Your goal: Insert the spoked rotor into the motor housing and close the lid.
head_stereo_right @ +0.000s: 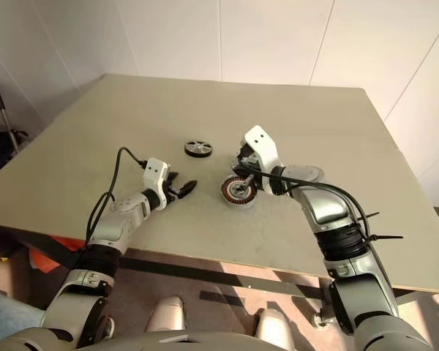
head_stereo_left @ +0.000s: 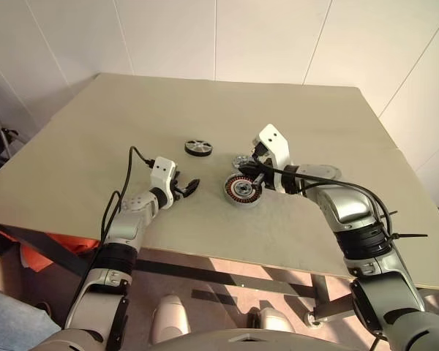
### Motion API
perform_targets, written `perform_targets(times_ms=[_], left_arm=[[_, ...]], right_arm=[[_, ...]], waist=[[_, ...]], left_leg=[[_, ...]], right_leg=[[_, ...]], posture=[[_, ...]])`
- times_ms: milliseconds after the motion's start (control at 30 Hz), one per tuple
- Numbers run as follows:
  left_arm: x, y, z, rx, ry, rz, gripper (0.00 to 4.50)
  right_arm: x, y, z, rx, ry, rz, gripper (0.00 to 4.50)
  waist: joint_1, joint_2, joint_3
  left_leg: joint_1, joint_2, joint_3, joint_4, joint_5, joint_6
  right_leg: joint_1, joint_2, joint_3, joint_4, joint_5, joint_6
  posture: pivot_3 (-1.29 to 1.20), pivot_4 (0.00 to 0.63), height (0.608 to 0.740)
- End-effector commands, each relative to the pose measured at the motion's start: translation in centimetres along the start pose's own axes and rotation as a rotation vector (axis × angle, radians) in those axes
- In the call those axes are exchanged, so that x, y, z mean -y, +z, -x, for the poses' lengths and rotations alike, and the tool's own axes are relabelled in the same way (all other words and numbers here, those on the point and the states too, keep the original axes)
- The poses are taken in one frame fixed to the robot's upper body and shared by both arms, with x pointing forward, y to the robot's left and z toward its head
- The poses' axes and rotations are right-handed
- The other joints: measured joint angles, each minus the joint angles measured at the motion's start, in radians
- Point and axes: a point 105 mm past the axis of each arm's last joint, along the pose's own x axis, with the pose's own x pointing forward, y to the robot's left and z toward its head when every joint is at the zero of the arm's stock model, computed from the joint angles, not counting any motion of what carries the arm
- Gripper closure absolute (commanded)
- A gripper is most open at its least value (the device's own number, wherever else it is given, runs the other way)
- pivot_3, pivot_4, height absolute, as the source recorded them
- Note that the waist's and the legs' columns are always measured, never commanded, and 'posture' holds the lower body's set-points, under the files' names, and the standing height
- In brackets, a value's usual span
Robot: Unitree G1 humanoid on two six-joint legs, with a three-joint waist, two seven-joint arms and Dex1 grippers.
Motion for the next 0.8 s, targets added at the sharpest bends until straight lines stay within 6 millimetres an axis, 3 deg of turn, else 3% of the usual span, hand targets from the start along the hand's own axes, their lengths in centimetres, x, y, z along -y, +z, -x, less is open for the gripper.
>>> perform_targets(times_ms=[33, 67, 333, 567, 667, 800], left_arm=[[-0.2, 1.3, -0.1, 0.032, 0.003, -0.020, 0.39], [-0.2, 1.3, -0.1, 0.033, 0.004, -0.021, 0.39], [-0.4, 1.4, -0.1, 0.035, 0.009, -0.021, 0.39], [-0.4, 1.3, -0.1, 0.034, 0.009, -0.017, 0.39], [-0.4, 1.3, -0.1, 0.034, 0.010, -0.016, 0.39], [-0.4, 1.3, -0.1, 0.034, 0.011, -0.015, 0.39]], right_arm=[[-0.2, -3.5, -0.9, -0.091, -0.007, -0.031, 4.46], [-0.2, -3.7, -1.0, -0.094, -0.009, -0.034, 4.46], [1.3, 0.4, 0.0, 0.015, -0.047, 0.014, 4.46], [0.5, 3.1, 1.0, 0.082, -0.025, 0.062, 4.46], [0.2, 2.7, 1.0, 0.070, -0.020, 0.065, 4.46], [-0.3, 0.6, 0.5, 0.016, -0.003, 0.027, 4.46]], waist=[[0.000, 0.000, 0.000], [-0.001, 0.001, 0.000], [-0.001, 0.001, 0.000], [0.000, 0.001, 0.000], [0.000, 0.001, 0.000], [0.000, 0.001, 0.000]], left_leg=[[0.000, 0.000, 0.000, 0.000, 0.000, 0.000], [0.000, 0.000, 0.000, 0.000, 0.000, 0.000], [0.001, 0.000, 0.000, 0.001, 0.000, 0.000], [-0.001, 0.000, 0.000, -0.001, 0.000, 0.000], [-0.001, 0.000, 0.000, 0.000, 0.000, 0.000], [-0.001, 0.000, 0.000, 0.000, 0.000, 0.000]], right_leg=[[0.000, 0.000, 0.000, 0.000, 0.000, 0.000], [0.000, 0.000, 0.000, 0.000, 0.000, 0.000], [0.001, 0.000, 0.000, 0.000, 0.000, 0.000], [-0.001, 0.000, 0.000, 0.000, 0.000, 0.000], [-0.001, 0.000, 0.000, 0.000, 0.000, 0.000], [-0.001, 0.000, 0.000, 0.000, 0.000, 0.000]], posture=[[0.00, 0.000, 0.740], [0.00, 0.000, 0.740], [0.00, 0.000, 0.740], [0.00, 0.000, 0.740], [0.00, 0.000, 0.740], [0.00, 0.000, 0.740]])
